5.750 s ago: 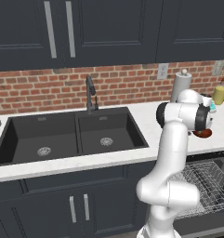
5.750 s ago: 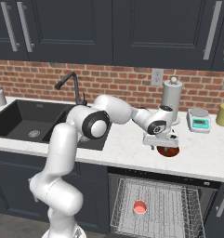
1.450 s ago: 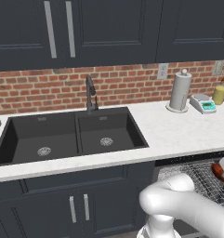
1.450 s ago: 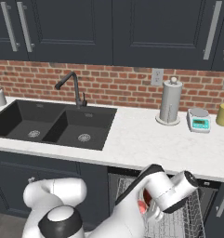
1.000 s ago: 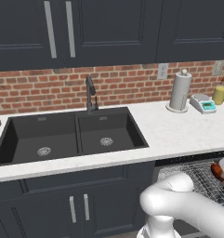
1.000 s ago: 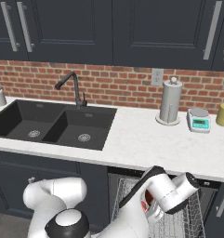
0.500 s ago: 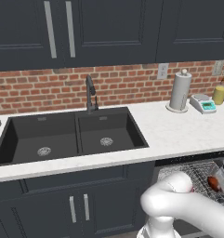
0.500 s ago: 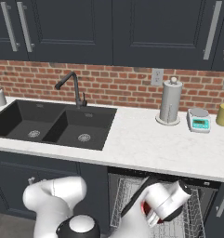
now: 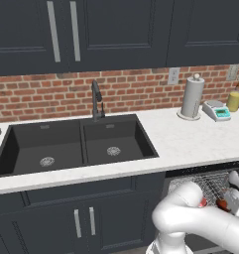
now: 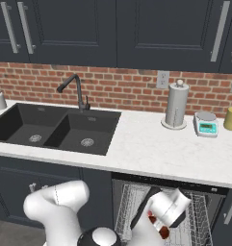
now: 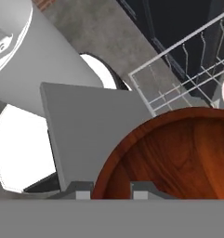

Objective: Pick up the cup and bowl from the counter, place them in the dishwasher, and close the dishwasher door.

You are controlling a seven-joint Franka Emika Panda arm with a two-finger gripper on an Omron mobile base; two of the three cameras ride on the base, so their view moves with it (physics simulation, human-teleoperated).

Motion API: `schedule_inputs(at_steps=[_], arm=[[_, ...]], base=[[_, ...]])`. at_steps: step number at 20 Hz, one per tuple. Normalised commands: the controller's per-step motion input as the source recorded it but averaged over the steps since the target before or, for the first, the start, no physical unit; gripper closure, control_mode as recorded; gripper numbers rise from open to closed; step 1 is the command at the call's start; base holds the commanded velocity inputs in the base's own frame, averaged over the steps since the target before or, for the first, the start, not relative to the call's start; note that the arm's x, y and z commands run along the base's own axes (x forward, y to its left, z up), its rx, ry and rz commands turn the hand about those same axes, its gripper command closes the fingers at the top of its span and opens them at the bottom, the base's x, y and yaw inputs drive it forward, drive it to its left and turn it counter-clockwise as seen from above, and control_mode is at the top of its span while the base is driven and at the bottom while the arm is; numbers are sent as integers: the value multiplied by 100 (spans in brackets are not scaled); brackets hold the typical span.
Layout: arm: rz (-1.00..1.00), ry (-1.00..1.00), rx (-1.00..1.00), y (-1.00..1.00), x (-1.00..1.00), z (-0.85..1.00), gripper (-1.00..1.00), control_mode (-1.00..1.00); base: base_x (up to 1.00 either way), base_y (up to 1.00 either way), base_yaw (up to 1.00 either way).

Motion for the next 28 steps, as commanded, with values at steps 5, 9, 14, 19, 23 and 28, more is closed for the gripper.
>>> schedule_inputs(at_steps=[5, 9, 14, 19, 23, 28], arm=[[0, 2, 0, -3, 5, -4, 100, -100], [0, 0, 0, -17, 22, -1, 100, -100], [0, 0, 0, -16, 27, -2, 100, -100], [0, 0, 0, -2, 32, -7, 100, -100], [0, 3, 0, -3, 31, -20, 100, -100], [0, 8, 0, -4, 14, -39, 100, -100]], base=[[0, 0, 0], [0, 0, 0], [0, 0, 0], [0, 0, 0], [0, 0, 0], [0, 0, 0]])
